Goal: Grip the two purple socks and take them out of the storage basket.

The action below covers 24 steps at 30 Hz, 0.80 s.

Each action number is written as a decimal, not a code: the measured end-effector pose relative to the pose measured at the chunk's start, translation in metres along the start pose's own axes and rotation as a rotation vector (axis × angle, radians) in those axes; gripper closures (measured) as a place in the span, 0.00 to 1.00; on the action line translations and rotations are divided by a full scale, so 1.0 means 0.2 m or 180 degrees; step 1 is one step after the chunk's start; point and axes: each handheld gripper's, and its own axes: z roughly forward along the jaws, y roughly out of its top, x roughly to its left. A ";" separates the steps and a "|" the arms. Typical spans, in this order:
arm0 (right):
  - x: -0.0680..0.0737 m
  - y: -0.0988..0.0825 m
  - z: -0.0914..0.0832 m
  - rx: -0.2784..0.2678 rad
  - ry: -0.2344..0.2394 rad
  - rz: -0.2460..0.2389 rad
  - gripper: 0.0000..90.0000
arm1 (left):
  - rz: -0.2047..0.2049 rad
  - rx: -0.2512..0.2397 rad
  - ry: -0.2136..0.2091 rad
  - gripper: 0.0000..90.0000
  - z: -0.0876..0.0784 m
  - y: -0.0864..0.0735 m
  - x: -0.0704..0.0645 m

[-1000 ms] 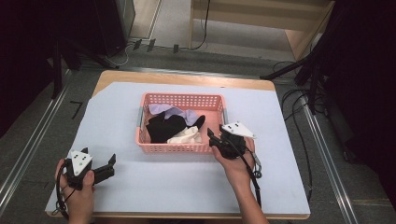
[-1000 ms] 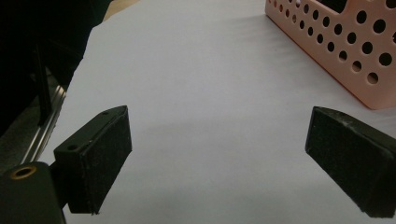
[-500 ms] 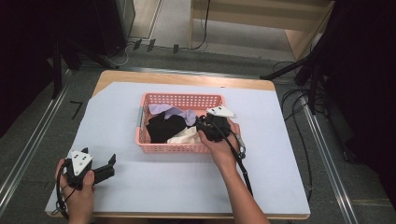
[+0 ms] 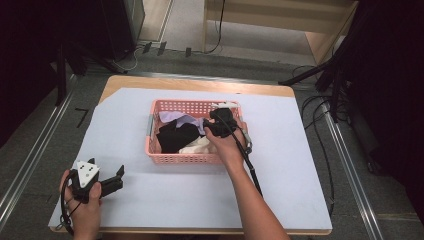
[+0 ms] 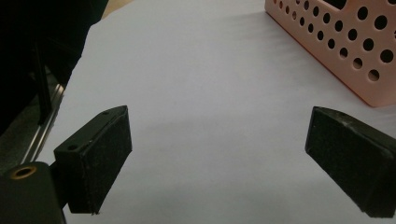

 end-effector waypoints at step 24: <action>0.02 0.03 0.37 0.0774 -0.0155 0.0125 0.64 | 0.0054 0.0038 0.0008 0.09 0.01 0.00 -0.01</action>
